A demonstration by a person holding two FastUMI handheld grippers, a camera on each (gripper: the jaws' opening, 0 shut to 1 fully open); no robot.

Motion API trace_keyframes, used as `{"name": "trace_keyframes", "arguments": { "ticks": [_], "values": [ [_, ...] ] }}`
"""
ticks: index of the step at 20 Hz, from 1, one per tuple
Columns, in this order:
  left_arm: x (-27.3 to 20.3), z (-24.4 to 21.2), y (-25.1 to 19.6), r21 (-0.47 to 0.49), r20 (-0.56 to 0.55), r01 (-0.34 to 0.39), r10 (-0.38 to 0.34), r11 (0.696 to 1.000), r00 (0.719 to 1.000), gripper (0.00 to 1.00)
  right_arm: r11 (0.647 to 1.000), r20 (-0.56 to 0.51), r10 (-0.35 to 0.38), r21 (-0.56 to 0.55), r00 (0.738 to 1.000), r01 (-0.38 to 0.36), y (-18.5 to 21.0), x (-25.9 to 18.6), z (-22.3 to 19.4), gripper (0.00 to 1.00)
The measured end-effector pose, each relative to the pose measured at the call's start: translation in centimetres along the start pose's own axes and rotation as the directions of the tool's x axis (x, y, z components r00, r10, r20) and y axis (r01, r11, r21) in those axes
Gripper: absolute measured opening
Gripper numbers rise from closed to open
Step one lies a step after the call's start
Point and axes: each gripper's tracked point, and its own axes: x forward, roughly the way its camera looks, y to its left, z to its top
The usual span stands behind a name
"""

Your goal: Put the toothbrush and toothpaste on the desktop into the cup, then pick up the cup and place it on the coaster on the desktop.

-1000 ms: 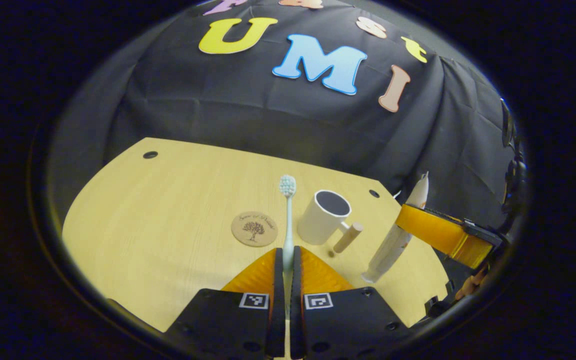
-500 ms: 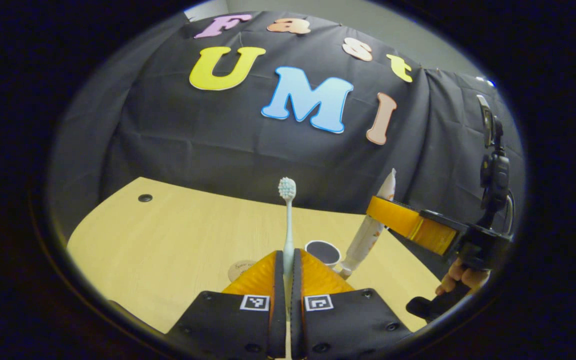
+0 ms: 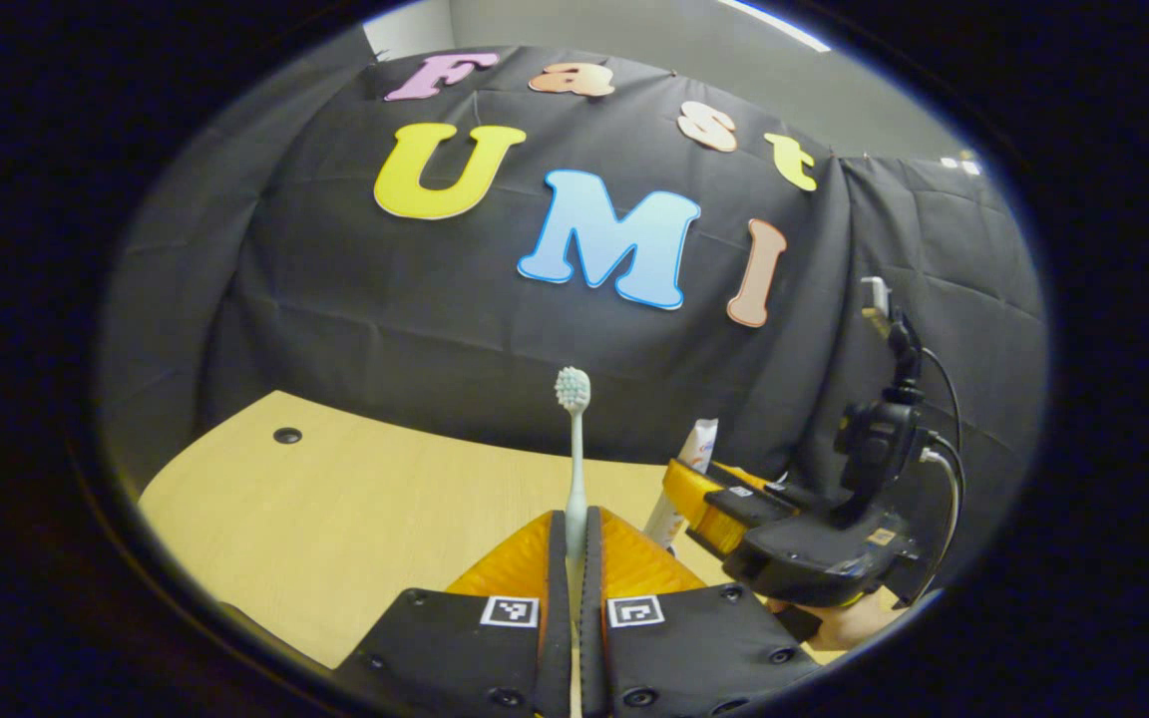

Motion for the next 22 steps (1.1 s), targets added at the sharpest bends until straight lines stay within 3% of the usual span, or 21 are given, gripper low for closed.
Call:
{"name": "trace_keyframes", "arguments": {
  "ticks": [8, 9, 11, 14, 19, 22],
  "values": [
    [-0.1, -0.8, 0.7, -0.021, -0.03, 0.006, -0.006, 1.0, 1.0, 0.11, 1.0, -0.209, -0.011, -0.004, 0.978, 0.011, -0.2, 1.3, -7.0, 0.38],
    [0.0, -0.9, 0.7, -0.024, -0.032, 0.005, -0.006, 1.0, 0.999, 0.11, 1.0, -0.212, 0.002, -0.005, 0.977, -0.003, 0.1, 1.3, -7.2, 0.33],
    [0.0, -1.1, 0.6, -0.03, -0.038, 0.008, -0.009, 1.0, 0.999, 0.11, 0.999, -0.2, 0.0, -0.033, 0.98, -0.007, 0.2, 0.6, -6.6, 0.52],
    [0.2, -1.3, 0.4, -0.035, -0.043, 0.015, -0.016, 0.999, 0.999, 0.11, 0.996, -0.174, -0.002, -0.092, 0.985, -0.014, 0.3, -0.3, -5.5, 0.5],
    [0.6, -1.2, 0.0, -0.023, -0.034, 0.043, -0.044, 0.999, 0.998, 0.11, 0.996, -0.134, 0.026, -0.083, 0.991, -0.037, 0.3, -3.6, -2.9, 0.7],
    [2.3, -0.1, -1.8, -0.022, -0.014, 0.07, -0.07, 0.997, 0.997, 0.1, 0.997, -0.071, 0.028, -0.065, 0.997, -0.033, -0.4, -5.9, -0.2, 0.72]
  ]
}}
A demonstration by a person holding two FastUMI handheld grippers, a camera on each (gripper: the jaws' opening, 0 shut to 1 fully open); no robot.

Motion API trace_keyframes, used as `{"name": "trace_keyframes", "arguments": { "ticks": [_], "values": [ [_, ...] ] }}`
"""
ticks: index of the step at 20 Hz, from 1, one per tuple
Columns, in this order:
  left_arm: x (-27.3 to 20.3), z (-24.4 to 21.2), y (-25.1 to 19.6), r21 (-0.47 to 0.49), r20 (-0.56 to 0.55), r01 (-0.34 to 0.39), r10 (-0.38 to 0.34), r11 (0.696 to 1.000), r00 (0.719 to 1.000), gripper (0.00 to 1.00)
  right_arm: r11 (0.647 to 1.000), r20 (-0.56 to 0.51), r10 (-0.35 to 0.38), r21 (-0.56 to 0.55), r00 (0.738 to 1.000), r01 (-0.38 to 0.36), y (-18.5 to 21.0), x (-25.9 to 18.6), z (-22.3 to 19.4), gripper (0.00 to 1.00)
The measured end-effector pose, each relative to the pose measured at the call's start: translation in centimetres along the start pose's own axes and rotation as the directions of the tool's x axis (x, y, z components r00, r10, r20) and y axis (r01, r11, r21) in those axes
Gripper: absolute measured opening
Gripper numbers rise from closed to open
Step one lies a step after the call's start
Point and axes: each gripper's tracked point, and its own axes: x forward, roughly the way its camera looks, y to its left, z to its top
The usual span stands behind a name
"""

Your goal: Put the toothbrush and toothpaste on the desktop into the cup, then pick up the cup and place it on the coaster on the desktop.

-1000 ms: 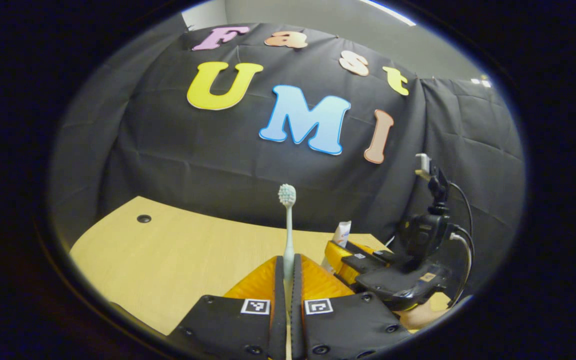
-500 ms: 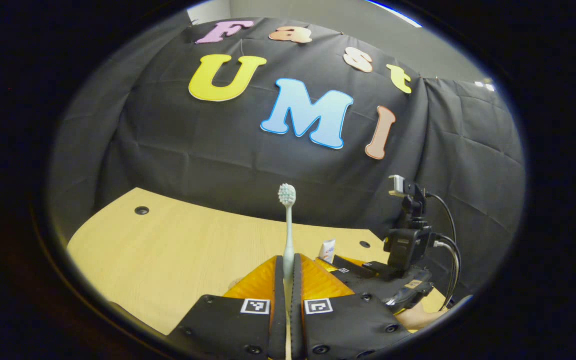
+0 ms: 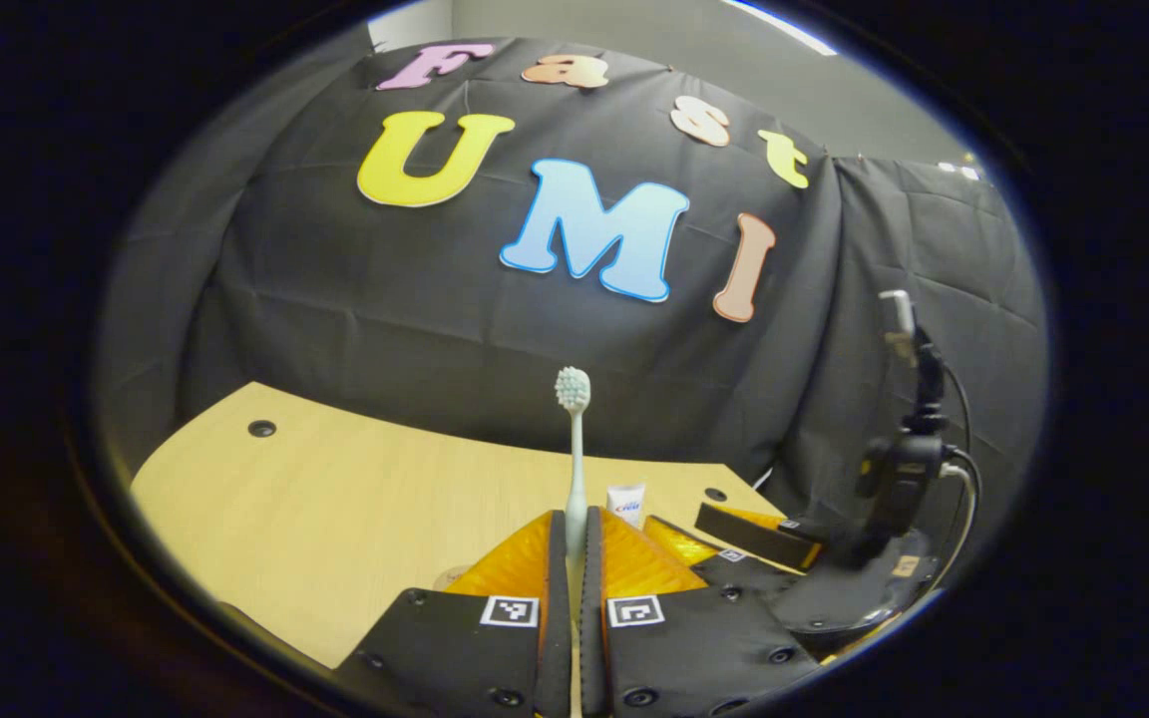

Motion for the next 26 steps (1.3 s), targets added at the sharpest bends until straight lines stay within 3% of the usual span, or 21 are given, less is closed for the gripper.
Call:
{"name": "trace_keyframes", "arguments": {
  "ticks": [3, 8, 13, 21, 26],
  "values": [
    [1.4, 0.7, -1.3, 0.006, 0.019, 0.025, -0.025, 1.0, 1.0, 0.11, 0.999, 0.038, -0.014, 0.031, 0.999, 0.013, -1.3, -2.4, 1.6, 0.72],
    [4.2, 1.5, -4.5, 0.003, 0.073, 0.093, -0.093, 0.996, 0.993, 0.11, 0.994, 0.09, -0.073, 0.092, 0.993, 0.065, -4.8, -5.9, 3.5, 0.8],
    [6.9, 1.8, -5.9, -0.031, 0.123, 0.14, -0.135, 0.99, 0.983, 0.11, 0.986, 0.085, -0.099, 0.139, 0.991, 0.087, -6.6, -8.0, 2.9, 0.82],
    [11.8, -2.6, -5.4, -0.071, 0.086, 0.105, -0.099, 0.992, 0.991, 0.11, 0.981, 0.027, -0.099, 0.17, 0.995, 0.093, -8.3, -9.3, 0.3, 0.82],
    [12.5, -4.4, -5.5, -0.022, 0.094, 0.073, -0.071, 0.997, 0.993, 0.1, 0.98, 0.002, -0.076, 0.186, 0.997, 0.074, -7.9, -9.5, -0.3, 0.83]
  ]
}}
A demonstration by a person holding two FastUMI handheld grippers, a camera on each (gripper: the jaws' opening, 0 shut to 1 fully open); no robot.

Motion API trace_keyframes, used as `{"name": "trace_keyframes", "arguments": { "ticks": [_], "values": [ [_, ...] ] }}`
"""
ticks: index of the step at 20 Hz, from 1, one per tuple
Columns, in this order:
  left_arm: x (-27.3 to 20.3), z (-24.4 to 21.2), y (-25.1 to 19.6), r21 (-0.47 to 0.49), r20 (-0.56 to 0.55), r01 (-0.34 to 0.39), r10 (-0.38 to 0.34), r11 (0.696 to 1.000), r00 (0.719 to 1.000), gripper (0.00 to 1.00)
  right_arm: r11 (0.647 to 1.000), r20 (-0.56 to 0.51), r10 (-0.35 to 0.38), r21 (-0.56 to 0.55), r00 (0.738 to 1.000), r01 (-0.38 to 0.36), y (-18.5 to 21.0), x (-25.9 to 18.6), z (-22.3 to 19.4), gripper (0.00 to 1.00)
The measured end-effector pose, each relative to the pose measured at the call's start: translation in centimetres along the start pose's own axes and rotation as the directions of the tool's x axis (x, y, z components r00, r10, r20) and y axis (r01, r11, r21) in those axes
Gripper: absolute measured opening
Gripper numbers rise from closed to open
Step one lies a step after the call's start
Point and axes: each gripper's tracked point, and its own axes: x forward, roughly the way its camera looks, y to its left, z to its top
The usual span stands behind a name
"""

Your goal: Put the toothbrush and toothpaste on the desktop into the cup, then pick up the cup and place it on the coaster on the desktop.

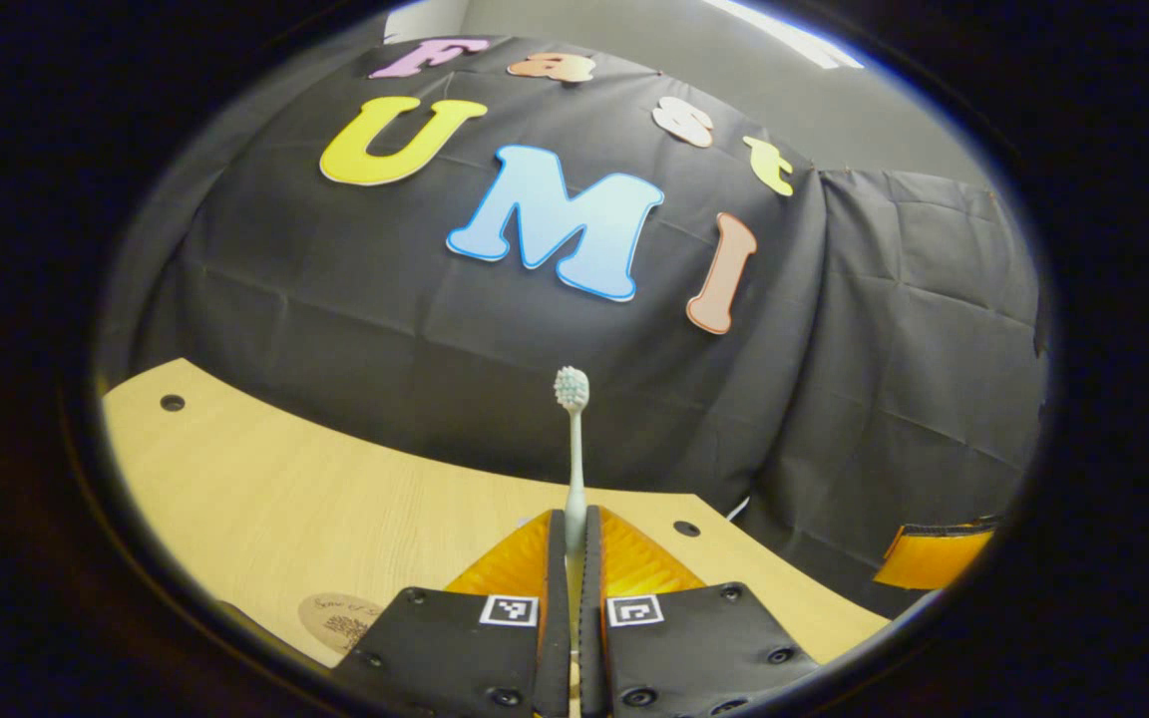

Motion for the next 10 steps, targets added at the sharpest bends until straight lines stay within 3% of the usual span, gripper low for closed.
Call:
{"name": "trace_keyframes", "arguments": {
  "ticks": [9, 10],
  "values": [
    [0.9, -4.1, 0.6, 0.06, -0.071, -0.024, 0.028, 0.998, 0.997, 0.11, 1.0, -0.022, 0.029, -0.005, 0.999, -0.029, 0.0, -0.4, -0.8, 0.83],
    [0.8, -4.4, 0.2, 0.059, -0.08, -0.018, 0.022, 0.998, 0.997, 0.27, 1.0, -0.021, 0.03, -0.005, 0.999, -0.03, -0.1, -0.4, -0.7, 0.83]
  ]
}}
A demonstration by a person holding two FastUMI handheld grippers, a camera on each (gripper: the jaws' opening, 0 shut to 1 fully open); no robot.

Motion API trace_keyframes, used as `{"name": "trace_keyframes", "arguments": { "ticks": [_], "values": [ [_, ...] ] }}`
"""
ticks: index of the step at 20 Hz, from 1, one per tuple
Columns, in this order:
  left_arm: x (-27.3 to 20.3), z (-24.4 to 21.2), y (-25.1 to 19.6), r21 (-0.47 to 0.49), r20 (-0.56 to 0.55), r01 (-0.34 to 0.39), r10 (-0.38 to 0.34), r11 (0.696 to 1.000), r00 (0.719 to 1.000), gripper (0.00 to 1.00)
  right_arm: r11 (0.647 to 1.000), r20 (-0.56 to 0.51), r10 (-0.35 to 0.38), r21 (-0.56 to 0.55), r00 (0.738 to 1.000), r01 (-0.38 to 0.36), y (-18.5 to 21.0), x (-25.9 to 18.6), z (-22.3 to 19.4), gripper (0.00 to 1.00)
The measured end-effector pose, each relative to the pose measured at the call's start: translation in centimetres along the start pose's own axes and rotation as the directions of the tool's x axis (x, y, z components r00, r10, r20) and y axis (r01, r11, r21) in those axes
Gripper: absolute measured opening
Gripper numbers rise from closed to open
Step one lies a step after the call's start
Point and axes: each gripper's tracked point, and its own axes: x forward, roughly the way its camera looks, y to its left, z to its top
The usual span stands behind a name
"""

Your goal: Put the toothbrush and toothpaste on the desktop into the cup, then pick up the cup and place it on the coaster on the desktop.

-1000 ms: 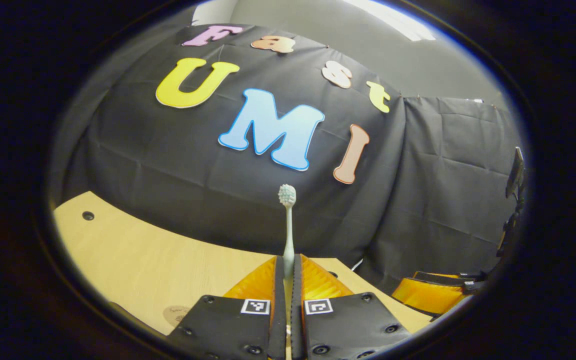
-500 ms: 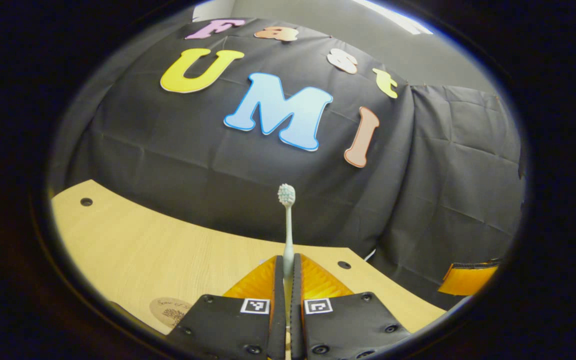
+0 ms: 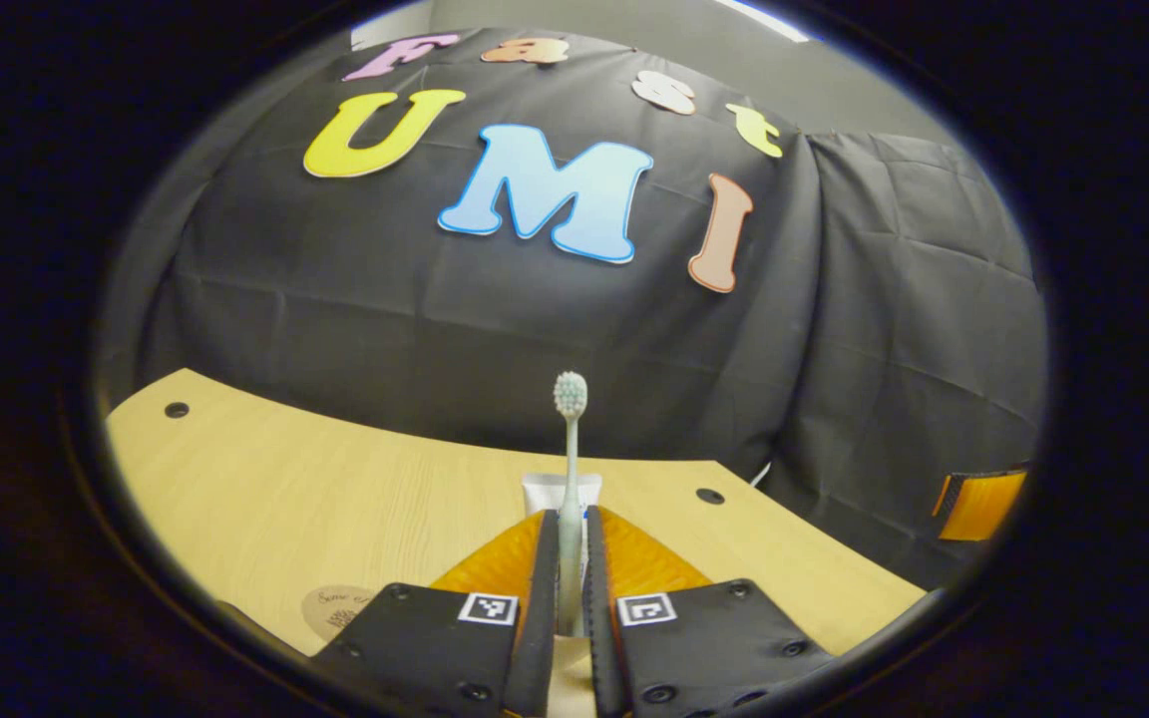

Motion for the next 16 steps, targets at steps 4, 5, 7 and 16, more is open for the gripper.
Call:
{"name": "trace_keyframes", "arguments": {
  "ticks": [4, 5, 7, 16],
  "values": [
    [-0.6, -0.8, 0.5, -0.009, -0.027, -0.032, 0.032, 0.999, 0.999, 0.47, 1.0, -0.013, 0.003, 0.002, 1.0, -0.003, -0.5, -0.3, -0.2, 0.83],
    [-0.8, -0.6, 0.8, -0.01, -0.022, -0.041, 0.041, 0.999, 0.999, 0.48, 1.0, -0.015, 0.003, 0.002, 1.0, -0.003, -0.6, -0.3, -0.1, 0.83],
    [-1.9, 0.6, 1.2, 0.006, 0.0, -0.074, 0.074, 0.997, 0.997, 0.6, 1.0, -0.026, 0.005, -0.001, 1.0, -0.005, -0.7, -0.4, -0.2, 0.83],
    [-9.6, 6.1, 3.1, 0.021, 0.044, -0.144, 0.143, 0.989, 0.989, 0.75, 1.0, -0.145, -0.021, -0.023, 0.989, 0.018, 1.2, 0.8, -0.5, 0.88]
  ]
}}
